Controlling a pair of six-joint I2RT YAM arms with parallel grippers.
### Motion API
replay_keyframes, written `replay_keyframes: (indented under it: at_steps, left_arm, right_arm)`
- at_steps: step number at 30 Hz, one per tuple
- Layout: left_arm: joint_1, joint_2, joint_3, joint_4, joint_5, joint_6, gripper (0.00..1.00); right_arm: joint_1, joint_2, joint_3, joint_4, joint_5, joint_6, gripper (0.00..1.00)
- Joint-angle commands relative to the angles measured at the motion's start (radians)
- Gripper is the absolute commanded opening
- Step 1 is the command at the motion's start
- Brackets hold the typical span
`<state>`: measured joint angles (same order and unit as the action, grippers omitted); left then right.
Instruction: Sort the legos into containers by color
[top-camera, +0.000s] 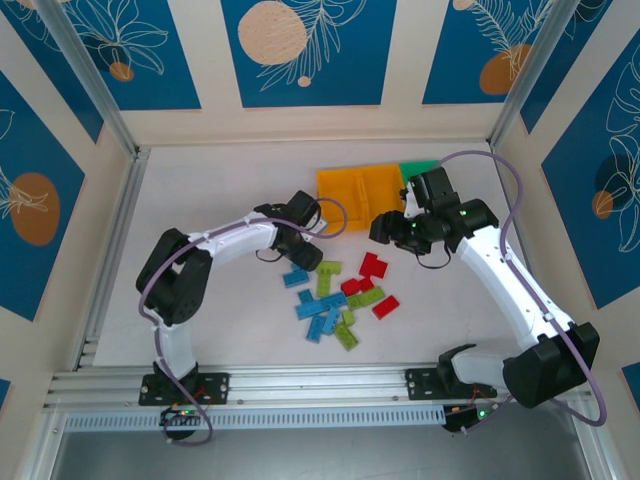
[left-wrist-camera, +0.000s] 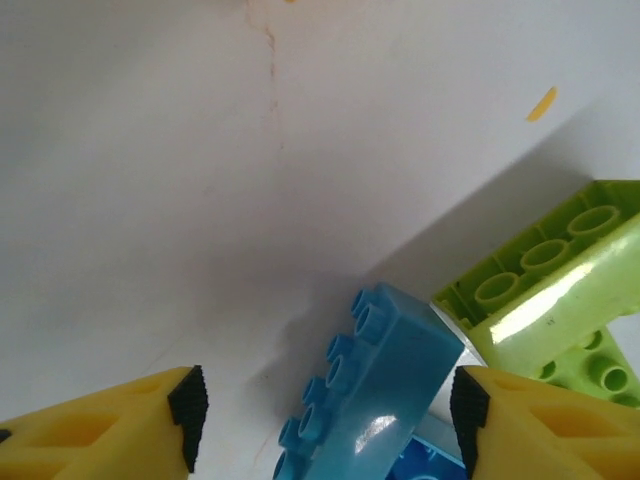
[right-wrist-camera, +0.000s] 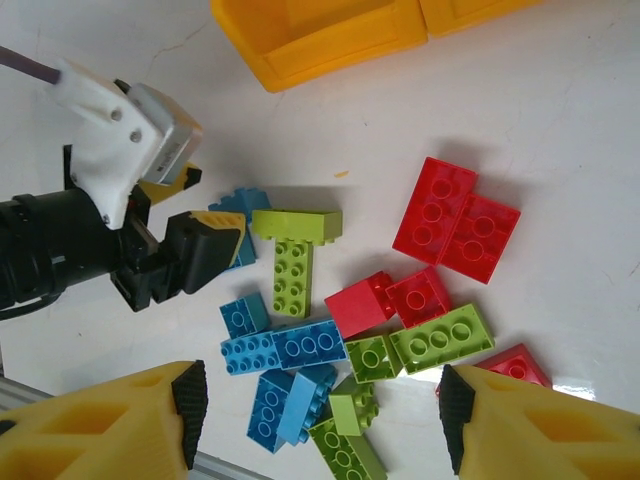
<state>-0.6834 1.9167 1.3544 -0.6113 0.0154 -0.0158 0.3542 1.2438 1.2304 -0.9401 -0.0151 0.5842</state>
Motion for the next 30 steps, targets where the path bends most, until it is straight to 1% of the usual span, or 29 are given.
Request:
replay_keyframes:
  at_steps: [1,4,6,8,10,14,16,19,21,24,25,28,30]
  left_arm:
    - [0.01,0.026,0.024,-0.049,0.053,0.019,0.6]
    - [0.013,0.044,0.02,-0.049,0.059,0.015,0.57]
    - [0.015,0.056,0.012,-0.034,0.046,0.008,0.51]
    - [0.018,0.069,0.015,-0.03,0.041,0.006,0.49]
    - [0.019,0.073,0.016,-0.028,0.042,0.01,0.51]
    - [0.019,0.08,0.009,-0.024,0.06,0.016,0.62]
    - [0.018,0.077,0.004,-0.022,0.067,0.018,0.62]
    - [0.019,0.057,-0.012,-0.002,0.097,0.023,0.59]
    - [0.02,0.06,-0.011,-0.003,0.09,0.022,0.57]
    - [0.022,0.081,-0.003,-0.013,0.079,0.017,0.56]
    - [0.022,0.087,0.001,-0.019,0.083,0.017,0.57]
    - [0.021,0.093,0.002,-0.026,0.1,0.026,0.68]
    - [0.021,0.097,0.004,-0.038,0.093,0.036,0.69]
  right_arm:
    - [0.007,-0.006,-0.007,-0.019,-0.002,0.023,0.66]
    - [0.008,-0.006,-0.013,-0.016,-0.003,0.027,0.66]
    - [0.009,-0.006,-0.015,-0.015,-0.001,0.028,0.66]
    - [0.009,-0.004,-0.013,-0.014,-0.002,0.029,0.66]
    - [0.012,-0.003,-0.006,-0.016,-0.003,0.029,0.66]
    - [0.012,-0.002,-0.001,-0.015,-0.001,0.029,0.66]
    - [0.015,0.002,-0.001,-0.014,-0.001,0.03,0.66]
    - [0.018,0.006,-0.003,-0.014,-0.002,0.031,0.66]
    - [0.019,0.007,-0.003,-0.012,-0.003,0.033,0.66]
    - [0.02,0.006,0.001,-0.014,-0.002,0.031,0.66]
    - [0.021,0.005,0.002,-0.016,-0.002,0.031,0.66]
    - [0.022,0.003,0.003,-0.016,0.001,0.031,0.66]
    - [0.022,0.003,0.002,-0.015,0.0,0.031,0.66]
